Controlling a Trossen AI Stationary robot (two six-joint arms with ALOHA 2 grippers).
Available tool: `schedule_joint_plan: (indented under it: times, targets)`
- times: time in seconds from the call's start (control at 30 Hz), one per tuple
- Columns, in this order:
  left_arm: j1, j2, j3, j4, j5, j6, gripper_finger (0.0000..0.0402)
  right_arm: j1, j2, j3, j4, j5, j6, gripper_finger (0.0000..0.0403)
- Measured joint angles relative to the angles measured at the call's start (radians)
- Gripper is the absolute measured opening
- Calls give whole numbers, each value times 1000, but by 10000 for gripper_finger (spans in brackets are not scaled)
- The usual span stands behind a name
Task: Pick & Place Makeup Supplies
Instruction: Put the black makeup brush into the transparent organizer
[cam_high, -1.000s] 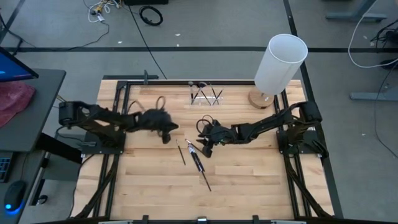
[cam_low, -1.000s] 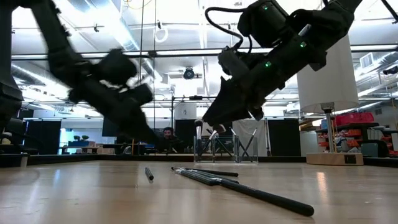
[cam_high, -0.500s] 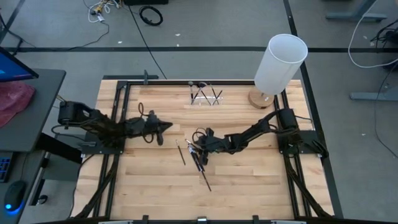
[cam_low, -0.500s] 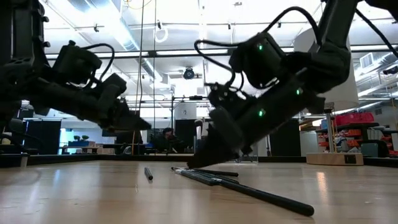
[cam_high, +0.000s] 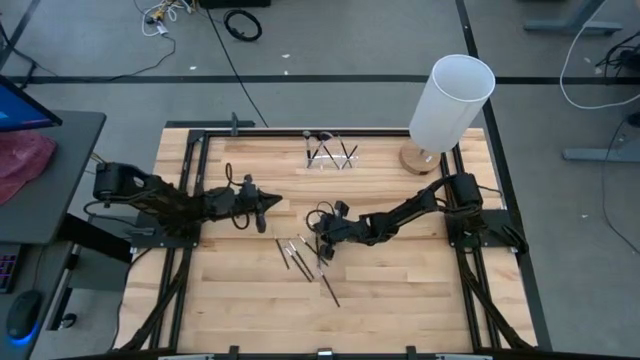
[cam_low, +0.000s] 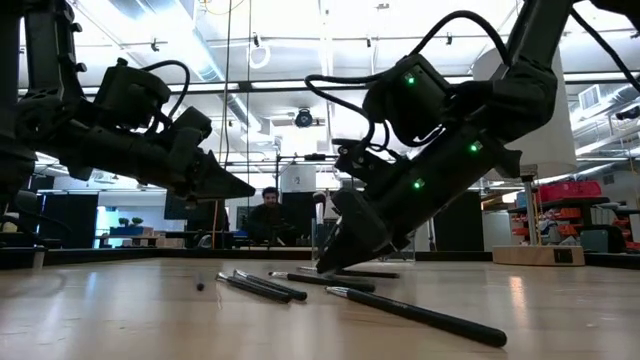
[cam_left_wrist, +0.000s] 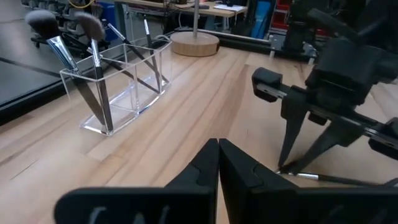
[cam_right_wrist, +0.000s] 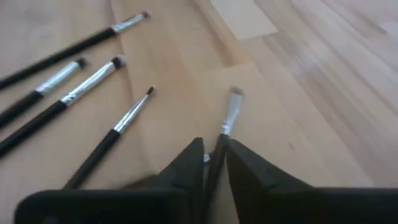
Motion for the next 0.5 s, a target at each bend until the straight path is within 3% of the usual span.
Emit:
schedule_joint_plan:
  times: [0.2, 0.5]
  targets:
    - [0, 0, 0, 0, 0, -1, 14, -5, 0, -3, -1, -1, -6, 15]
    - [0, 0, 0, 0, 0, -8, 14, -10, -49, -11, 14, -19, -49, 9]
